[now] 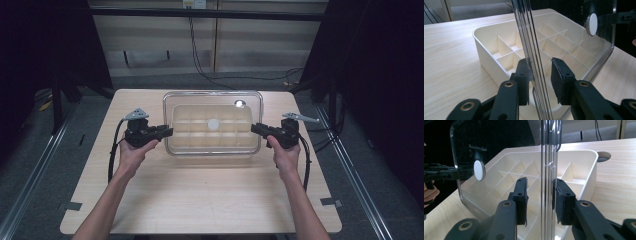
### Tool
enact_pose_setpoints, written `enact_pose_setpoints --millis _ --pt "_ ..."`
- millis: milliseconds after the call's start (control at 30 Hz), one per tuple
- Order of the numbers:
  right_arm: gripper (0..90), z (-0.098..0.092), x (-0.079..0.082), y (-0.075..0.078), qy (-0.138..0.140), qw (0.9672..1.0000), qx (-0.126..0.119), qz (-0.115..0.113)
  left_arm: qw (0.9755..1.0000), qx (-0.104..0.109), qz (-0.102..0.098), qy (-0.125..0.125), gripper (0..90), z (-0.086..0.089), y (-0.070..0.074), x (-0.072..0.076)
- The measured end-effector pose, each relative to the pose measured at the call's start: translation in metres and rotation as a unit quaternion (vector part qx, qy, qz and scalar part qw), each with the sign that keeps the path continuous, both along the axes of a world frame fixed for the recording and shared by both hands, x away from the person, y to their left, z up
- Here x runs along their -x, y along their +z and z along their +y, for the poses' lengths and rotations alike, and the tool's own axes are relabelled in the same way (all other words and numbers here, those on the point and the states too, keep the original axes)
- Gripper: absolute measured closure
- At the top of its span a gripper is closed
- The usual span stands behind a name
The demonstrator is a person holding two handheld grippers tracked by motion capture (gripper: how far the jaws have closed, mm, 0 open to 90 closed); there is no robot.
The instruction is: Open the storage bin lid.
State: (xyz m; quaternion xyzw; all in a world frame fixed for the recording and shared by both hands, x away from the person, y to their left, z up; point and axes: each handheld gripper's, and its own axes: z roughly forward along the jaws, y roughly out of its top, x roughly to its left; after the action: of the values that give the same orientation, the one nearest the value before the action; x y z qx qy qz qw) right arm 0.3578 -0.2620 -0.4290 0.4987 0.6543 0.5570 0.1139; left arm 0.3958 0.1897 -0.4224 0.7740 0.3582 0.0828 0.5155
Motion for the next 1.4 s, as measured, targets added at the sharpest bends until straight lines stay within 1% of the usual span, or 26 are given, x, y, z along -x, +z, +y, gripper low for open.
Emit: enact_pose_setpoints --millis 100,200,267,300,333,500,667,733,800,933,1067,1100,1133,1233,1400 --pt "67.3 0.001 0.002 0.004 0.001 1.0000 0.003 -0.005 1.0000 0.002 -0.001 0.001 68.9 0.001 0.001 0.000" --pt "68.1 0.000 0.003 0.007 0.004 1.0000 0.000 -0.008 1.0000 0.004 -0.001 0.002 69.4 0.001 0.002 0.001" --pt "68.2 0.000 0.004 0.009 0.006 0.9999 0.001 -0.010 1.0000 0.000 -0.003 0.000 69.8 0.001 0.004 0.002" --pt "68.2 0.000 0.004 0.009 0.006 0.9999 0.001 -0.011 1.0000 0.001 -0.004 0.001 70.0 0.000 0.004 0.003" --pt "68.2 -0.001 0.005 0.009 0.008 0.9999 0.001 -0.011 1.0000 -0.002 -0.005 0.001 70.3 0.000 0.005 0.003" --pt "68.2 -0.001 0.008 0.012 0.009 0.9999 0.001 -0.014 1.0000 -0.003 -0.008 0.001 70.8 0.001 0.008 0.006" --pt "68.4 0.000 0.011 0.014 0.011 0.9999 0.000 -0.013 0.9999 0.000 -0.010 -0.003 71.3 0.003 0.010 0.009" --pt "68.3 0.000 0.013 0.015 0.012 0.9998 0.001 -0.016 0.9999 0.002 -0.013 -0.012 71.5 0.005 0.011 0.010" --pt "68.3 0.000 0.014 0.015 0.012 0.9998 0.000 -0.016 0.9998 0.000 -0.017 -0.011 71.7 0.005 0.012 0.012" --pt "68.3 0.000 0.017 0.016 0.014 0.9998 -0.001 -0.015 0.9998 0.004 -0.016 -0.014 71.9 0.006 0.014 0.014" --pt "68.7 0.000 0.022 0.020 0.017 0.9997 0.003 -0.018 0.9997 0.000 -0.019 -0.018 71.9 0.006 0.017 0.017" --pt "68.9 -0.001 0.023 0.021 0.018 0.9997 0.001 -0.019 0.9996 -0.003 -0.020 -0.020 71.9 0.006 0.018 0.017" --pt "68.9 -0.001 0.023 0.021 0.018 0.9997 0.001 -0.019 0.9996 -0.001 -0.020 -0.019 71.9 0.006 0.018 0.018" --pt "69.3 -0.001 0.028 0.024 0.022 0.9995 0.001 -0.022 0.9995 -0.005 -0.022 -0.021 72.0 0.007 0.020 0.021" --pt "69.2 0.002 0.030 0.026 0.022 0.9995 0.004 -0.024 0.9996 -0.012 -0.021 -0.018 72.0 0.008 0.020 0.026"
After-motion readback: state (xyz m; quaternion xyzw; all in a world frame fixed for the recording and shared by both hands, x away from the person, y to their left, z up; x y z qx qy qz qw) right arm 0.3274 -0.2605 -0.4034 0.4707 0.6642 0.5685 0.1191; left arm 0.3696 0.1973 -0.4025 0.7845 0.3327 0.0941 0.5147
